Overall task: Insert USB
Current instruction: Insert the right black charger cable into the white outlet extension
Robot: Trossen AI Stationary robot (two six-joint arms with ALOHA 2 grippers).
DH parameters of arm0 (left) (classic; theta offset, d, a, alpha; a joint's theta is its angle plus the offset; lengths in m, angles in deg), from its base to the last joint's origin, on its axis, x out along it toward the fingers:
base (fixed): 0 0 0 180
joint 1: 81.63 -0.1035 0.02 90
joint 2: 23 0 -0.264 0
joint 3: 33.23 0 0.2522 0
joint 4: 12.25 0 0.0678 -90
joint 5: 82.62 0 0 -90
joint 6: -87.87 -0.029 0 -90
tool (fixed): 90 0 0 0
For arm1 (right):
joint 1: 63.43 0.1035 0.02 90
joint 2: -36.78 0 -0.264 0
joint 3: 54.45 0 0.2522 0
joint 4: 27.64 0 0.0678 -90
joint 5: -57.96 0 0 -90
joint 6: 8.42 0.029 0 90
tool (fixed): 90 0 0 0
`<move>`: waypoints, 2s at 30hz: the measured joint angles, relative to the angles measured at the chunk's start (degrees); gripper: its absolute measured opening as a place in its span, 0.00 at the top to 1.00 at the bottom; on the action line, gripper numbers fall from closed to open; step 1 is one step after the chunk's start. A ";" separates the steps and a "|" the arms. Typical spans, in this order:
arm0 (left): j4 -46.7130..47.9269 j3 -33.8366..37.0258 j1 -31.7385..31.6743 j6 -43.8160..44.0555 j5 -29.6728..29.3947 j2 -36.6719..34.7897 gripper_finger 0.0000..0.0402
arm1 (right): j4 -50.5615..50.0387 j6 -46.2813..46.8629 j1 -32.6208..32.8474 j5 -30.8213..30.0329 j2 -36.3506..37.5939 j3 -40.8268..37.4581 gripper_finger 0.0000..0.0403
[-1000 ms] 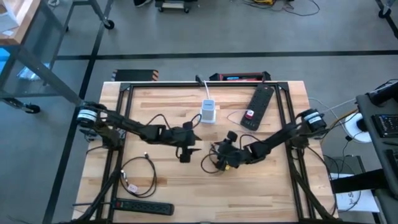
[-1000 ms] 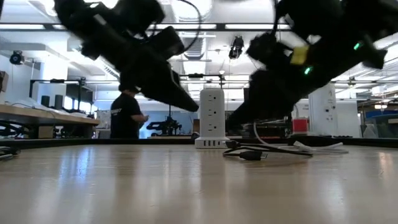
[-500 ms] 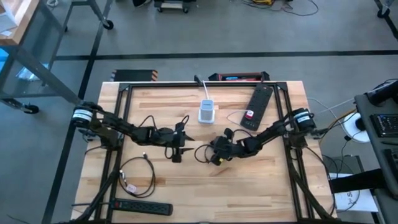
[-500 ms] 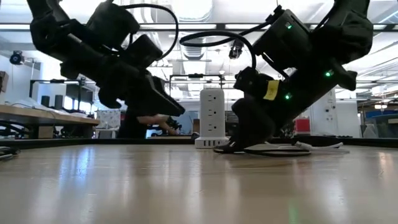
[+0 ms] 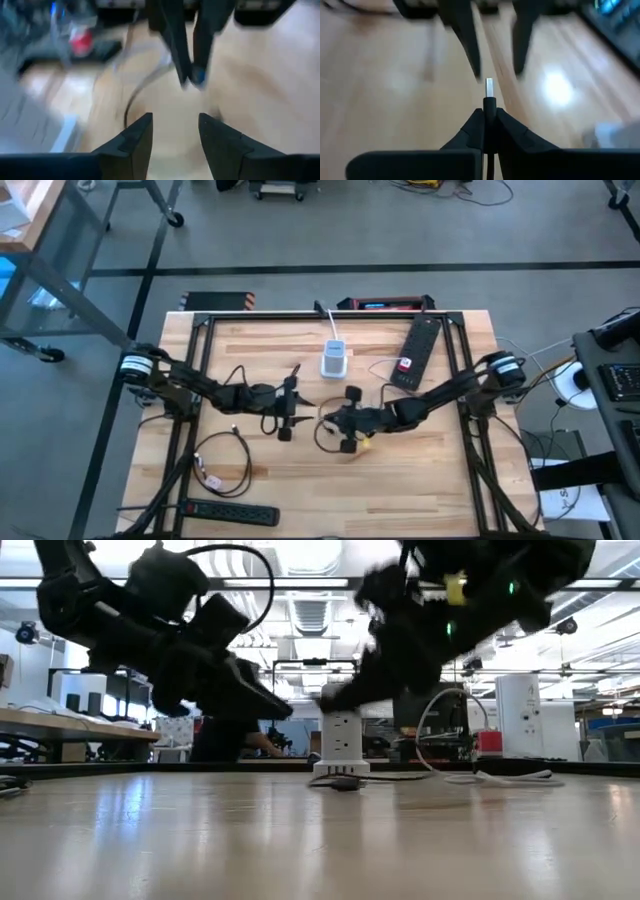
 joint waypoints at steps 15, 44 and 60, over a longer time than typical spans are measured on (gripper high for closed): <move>-11.69 -0.19 0.35 -2.62 15.30 1.99 0.68 | -0.82 -13.43 2.37 8.00 3.17 4.05 0.97; -4.51 -1.66 -17.62 6.94 15.32 1.82 0.76 | -7.27 13.97 1.58 -7.11 3.28 -1.73 0.98; 31.96 -20.56 -25.73 -5.63 12.21 1.73 0.34 | -19.49 28.09 2.63 -11.93 3.31 -3.23 0.98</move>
